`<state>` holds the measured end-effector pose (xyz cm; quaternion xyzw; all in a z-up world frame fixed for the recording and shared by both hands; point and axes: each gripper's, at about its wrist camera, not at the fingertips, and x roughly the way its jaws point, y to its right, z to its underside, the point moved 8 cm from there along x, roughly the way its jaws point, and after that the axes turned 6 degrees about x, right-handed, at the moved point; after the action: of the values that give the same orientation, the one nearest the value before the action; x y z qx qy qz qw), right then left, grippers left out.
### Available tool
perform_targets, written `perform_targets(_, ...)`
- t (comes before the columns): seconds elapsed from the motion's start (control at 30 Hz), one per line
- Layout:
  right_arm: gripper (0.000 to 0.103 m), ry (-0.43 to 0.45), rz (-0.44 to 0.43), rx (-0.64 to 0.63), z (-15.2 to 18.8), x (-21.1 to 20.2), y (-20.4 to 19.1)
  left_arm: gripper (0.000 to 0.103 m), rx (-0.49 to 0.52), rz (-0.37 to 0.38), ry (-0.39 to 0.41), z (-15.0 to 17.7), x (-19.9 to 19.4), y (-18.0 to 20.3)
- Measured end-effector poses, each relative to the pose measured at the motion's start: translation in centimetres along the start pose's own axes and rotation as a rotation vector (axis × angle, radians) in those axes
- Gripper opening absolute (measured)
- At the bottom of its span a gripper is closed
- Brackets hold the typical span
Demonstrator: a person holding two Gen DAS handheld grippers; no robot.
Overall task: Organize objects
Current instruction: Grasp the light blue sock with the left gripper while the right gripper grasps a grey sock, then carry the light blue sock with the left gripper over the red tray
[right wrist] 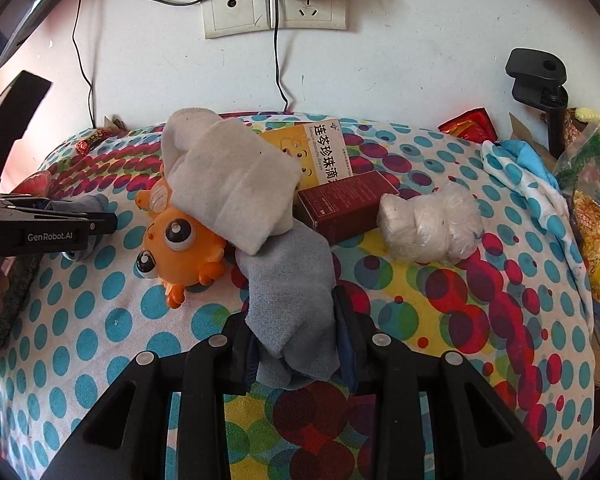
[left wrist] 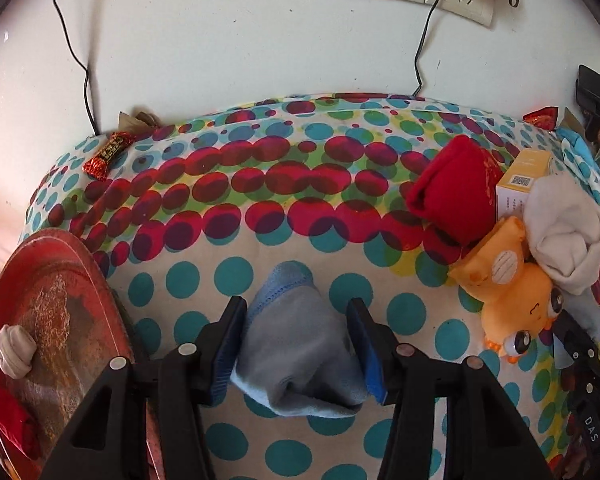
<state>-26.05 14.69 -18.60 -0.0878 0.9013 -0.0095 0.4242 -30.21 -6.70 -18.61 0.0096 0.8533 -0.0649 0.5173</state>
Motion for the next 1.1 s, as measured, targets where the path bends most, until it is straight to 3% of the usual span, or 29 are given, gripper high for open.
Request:
perform_targets(0.07, 0.03, 0.0, -0.001, 0.001, 0.0, 0.0, 0.0, 0.04, 0.008, -0.005, 0.006, 0.1, -0.4, 0.1)
perform_targets(0.2, 0.03, -0.001, 0.005, -0.003, 0.0, 0.0, 0.1, 0.035, -0.03, 0.07, -0.001, 0.9, -1.3, 0.5)
perform_targets(0.63, 0.031, -0.004, 0.021, -0.012, 0.0, 0.1, 0.1, 0.035, 0.024, 0.05, 0.061, 2.1, -6.7, 2.1)
perform_targets(1.1, 0.031, -0.008, 0.05, -0.033, 0.1, 0.1, -0.2, 0.035, 0.011, 0.04, 0.073, 4.7, -10.0, 0.2)
